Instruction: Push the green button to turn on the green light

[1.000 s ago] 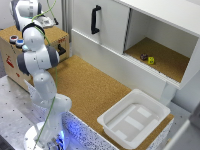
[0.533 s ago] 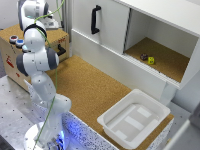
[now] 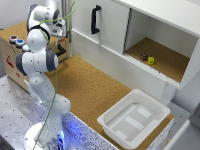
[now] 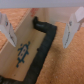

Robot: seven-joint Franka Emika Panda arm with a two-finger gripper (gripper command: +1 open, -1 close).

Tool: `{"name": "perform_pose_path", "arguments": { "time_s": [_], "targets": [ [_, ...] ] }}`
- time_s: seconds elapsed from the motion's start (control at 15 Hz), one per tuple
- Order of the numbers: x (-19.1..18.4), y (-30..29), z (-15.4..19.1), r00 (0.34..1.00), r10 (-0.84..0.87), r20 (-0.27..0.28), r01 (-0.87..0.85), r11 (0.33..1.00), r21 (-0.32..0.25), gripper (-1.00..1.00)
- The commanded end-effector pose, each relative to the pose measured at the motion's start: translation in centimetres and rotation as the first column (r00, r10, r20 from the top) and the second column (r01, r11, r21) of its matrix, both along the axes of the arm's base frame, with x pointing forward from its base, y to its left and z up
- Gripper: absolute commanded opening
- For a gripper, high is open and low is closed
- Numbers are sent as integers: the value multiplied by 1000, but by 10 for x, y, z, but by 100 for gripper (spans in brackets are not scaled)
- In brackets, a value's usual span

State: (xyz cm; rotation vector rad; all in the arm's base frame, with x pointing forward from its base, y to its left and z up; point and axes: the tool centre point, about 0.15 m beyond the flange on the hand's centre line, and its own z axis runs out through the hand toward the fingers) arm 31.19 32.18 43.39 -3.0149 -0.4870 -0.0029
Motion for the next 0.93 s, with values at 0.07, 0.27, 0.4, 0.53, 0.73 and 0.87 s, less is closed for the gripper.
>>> {"name": "perform_pose_path", "arguments": {
  "time_s": [0.07,0.27,0.4,0.53,0.73,0.87],
  "targets": [
    [-9,1,-72,929,-369,25,367,929,56,100],
    [-3,11,-95,910,-412,-42,414,901,129,100],
    [7,12,-109,898,-435,-71,441,887,136,100],
    [19,11,-121,894,-431,-125,447,879,165,100],
    [33,15,-133,920,-344,-187,378,905,196,100],
    [40,19,-142,937,-271,-221,320,920,228,100]
  ]
}}
